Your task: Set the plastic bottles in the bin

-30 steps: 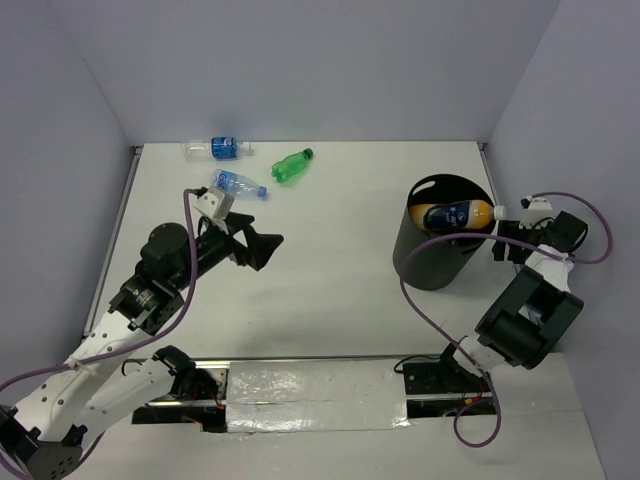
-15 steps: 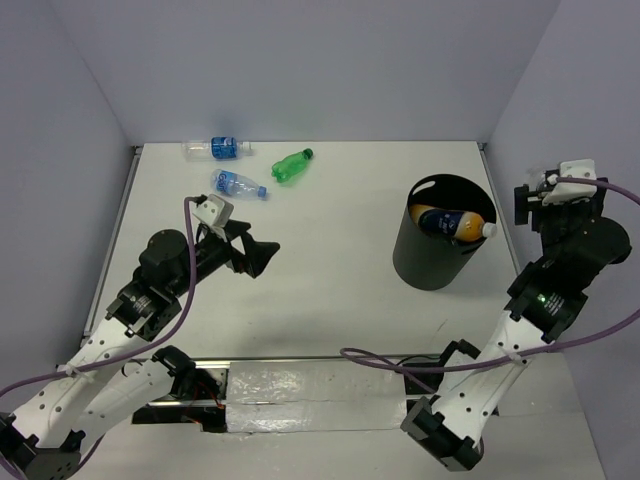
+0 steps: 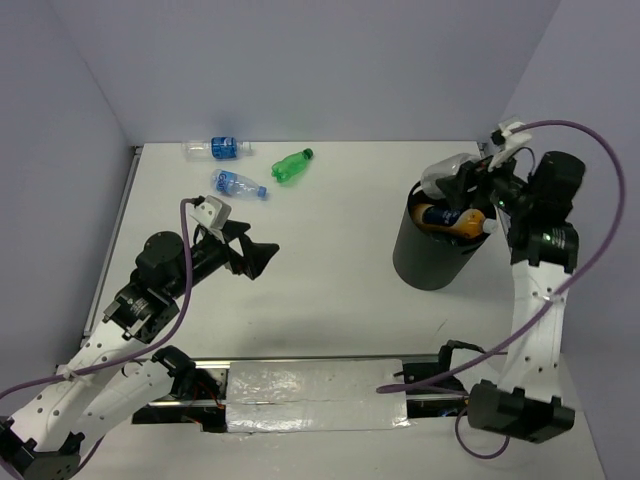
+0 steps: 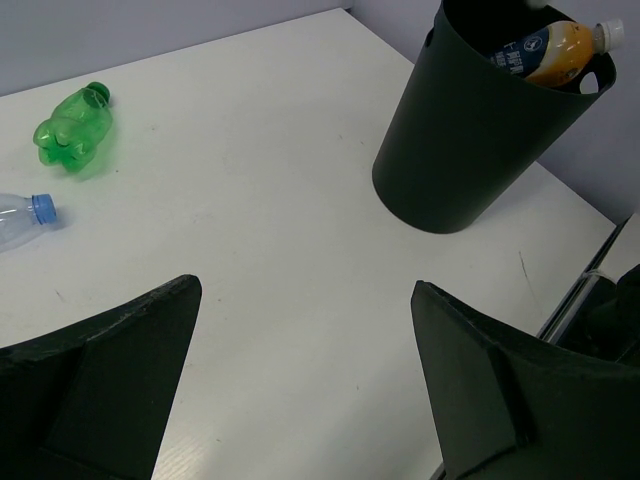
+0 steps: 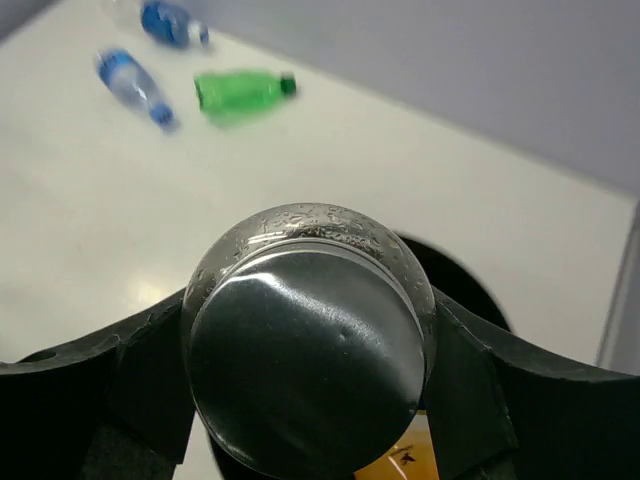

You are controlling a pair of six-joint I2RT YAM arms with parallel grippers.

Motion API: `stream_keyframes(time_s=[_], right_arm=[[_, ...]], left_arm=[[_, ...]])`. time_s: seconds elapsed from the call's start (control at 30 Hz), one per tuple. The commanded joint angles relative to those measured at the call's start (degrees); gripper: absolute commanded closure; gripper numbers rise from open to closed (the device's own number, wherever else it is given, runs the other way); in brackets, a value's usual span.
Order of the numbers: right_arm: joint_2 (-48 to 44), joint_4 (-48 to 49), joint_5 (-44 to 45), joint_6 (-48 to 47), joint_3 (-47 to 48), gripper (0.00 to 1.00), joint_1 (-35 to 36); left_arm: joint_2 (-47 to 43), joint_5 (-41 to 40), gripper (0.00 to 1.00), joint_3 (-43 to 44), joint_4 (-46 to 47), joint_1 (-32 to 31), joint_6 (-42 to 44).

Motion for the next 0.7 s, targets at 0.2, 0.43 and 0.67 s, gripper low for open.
stream_keyframes(time_s=[0.2,0.43,0.67], right_arm=[[10.78,-4.18,16.27,-6.47,-5.63,0.82,2.49],[14.49,-14.19,16.38,-13.42,0.17,0.0,3.37],[9.13,-18.51,11.9,-13.78,5.18,0.0,4.08]], left_arm=[[0.02,1.26,0.01,0.18,1.87,0.28,1.75],[0.46,1.17,0.01,0.18,1.78,0.28,1.92],[1.6,0.91,0.0,0.18,1.78,0.37,1.4]])
